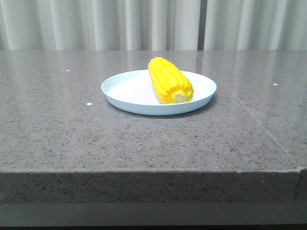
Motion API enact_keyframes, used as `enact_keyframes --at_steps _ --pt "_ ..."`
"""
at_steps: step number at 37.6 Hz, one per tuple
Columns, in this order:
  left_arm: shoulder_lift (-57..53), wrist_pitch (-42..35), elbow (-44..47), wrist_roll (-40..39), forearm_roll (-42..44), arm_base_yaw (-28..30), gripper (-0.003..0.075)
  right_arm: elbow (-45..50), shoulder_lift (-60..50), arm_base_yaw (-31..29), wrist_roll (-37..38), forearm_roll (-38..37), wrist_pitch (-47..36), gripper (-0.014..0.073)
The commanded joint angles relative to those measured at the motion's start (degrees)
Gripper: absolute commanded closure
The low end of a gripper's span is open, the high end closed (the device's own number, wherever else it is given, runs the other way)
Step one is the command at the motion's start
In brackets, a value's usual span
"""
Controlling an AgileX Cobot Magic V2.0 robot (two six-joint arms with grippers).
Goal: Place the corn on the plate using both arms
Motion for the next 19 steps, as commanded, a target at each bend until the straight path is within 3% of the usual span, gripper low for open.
enact_keyframes --at_steps 1,6,13,19 --pt "-1.02 -4.57 1.27 -0.02 -0.58 0.06 0.0741 -1.04 0.67 -0.12 -0.49 -1.77 -4.98 0.0664" --pt "-1.02 -4.57 1.27 -0.02 -0.58 0.06 0.0741 2.01 0.67 -0.51 -2.13 -0.25 -9.83 0.0664" --pt "-1.02 -4.57 1.27 -0.02 -0.58 0.06 0.0741 9.72 -0.40 -3.32 -11.62 8.04 -19.91 0.0664" --pt "-1.02 -4.57 1.27 -0.02 -0.58 0.06 0.0741 16.77 -4.73 -6.12 -15.05 14.13 -26.06 0.0664"
